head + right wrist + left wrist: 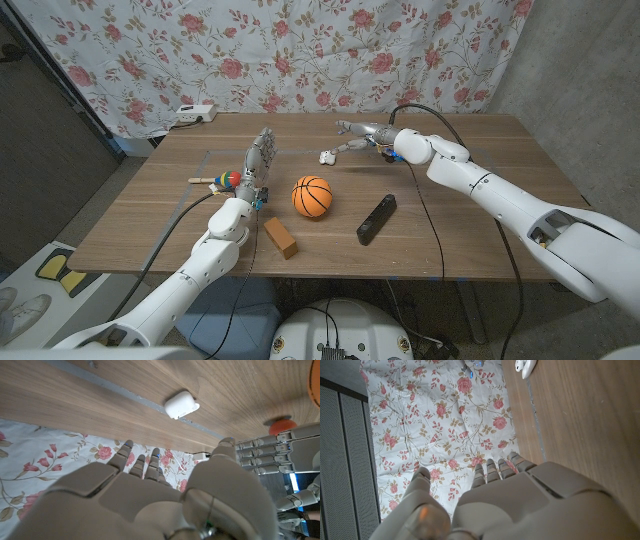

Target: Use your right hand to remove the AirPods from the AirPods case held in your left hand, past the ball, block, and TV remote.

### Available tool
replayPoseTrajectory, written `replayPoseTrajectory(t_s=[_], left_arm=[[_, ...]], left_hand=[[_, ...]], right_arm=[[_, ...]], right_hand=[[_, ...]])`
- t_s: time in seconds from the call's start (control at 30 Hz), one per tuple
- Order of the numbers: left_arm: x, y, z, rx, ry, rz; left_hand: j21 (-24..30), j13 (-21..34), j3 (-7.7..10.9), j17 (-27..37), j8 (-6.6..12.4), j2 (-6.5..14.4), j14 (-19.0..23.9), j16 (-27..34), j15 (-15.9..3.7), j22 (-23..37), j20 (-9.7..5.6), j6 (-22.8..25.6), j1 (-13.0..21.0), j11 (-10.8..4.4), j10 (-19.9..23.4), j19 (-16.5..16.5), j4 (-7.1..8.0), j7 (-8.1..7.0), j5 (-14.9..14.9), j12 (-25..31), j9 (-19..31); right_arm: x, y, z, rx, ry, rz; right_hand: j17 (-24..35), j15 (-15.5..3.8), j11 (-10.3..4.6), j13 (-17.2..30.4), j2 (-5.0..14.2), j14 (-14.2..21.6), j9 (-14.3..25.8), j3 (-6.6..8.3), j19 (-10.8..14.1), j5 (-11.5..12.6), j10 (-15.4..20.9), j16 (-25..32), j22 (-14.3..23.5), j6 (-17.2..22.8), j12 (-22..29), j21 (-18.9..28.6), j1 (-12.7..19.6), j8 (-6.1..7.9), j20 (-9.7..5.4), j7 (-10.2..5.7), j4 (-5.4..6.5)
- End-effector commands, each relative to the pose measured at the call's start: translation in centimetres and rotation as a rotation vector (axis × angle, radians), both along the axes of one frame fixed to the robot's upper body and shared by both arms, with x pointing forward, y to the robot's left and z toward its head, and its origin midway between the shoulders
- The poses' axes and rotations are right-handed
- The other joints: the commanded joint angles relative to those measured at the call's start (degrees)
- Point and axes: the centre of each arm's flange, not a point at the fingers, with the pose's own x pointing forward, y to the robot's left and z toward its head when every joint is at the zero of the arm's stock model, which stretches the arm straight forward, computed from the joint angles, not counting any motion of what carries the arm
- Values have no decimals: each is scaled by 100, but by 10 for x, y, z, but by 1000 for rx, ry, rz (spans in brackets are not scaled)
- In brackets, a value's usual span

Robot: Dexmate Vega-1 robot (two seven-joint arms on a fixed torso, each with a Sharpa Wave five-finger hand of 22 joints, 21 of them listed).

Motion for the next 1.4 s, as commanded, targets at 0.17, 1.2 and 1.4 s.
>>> replayPoseTrajectory(t_s=[0.17,1.2,1.4], left_arm=[[1,-1,-1,-5,2,-5],[1,-2,-9,-18,12,-9],[0,-3,-11,-24,13,-16]], left_hand=[[12,29,-20,32,-12,-19,15,25,-7,32,9,-33,53,-7,30,64,18,-24,1,-16,20],[9,30,-34,34,-9,-20,16,25,-10,32,13,-31,47,-21,41,59,24,-26,3,-19,19],[8,30,-35,34,-9,-18,17,25,-7,32,14,-34,48,-18,45,58,25,-28,4,-18,19]], right_arm=[[6,8,-1,-18,0,-20],[13,25,-5,-77,-9,-35],[17,27,-7,-82,0,-43]], right_hand=[[14,32,19,35,37,-29,30,33,-4,24,6,25,16,-702,12,25,1,30,7,0,-6],[14,54,67,134,97,-34,34,117,-18,-4,88,34,17,-675,58,34,37,79,20,36,-43],[13,56,71,150,93,-37,35,123,-17,-6,79,34,17,-695,57,33,40,72,17,33,-49]])
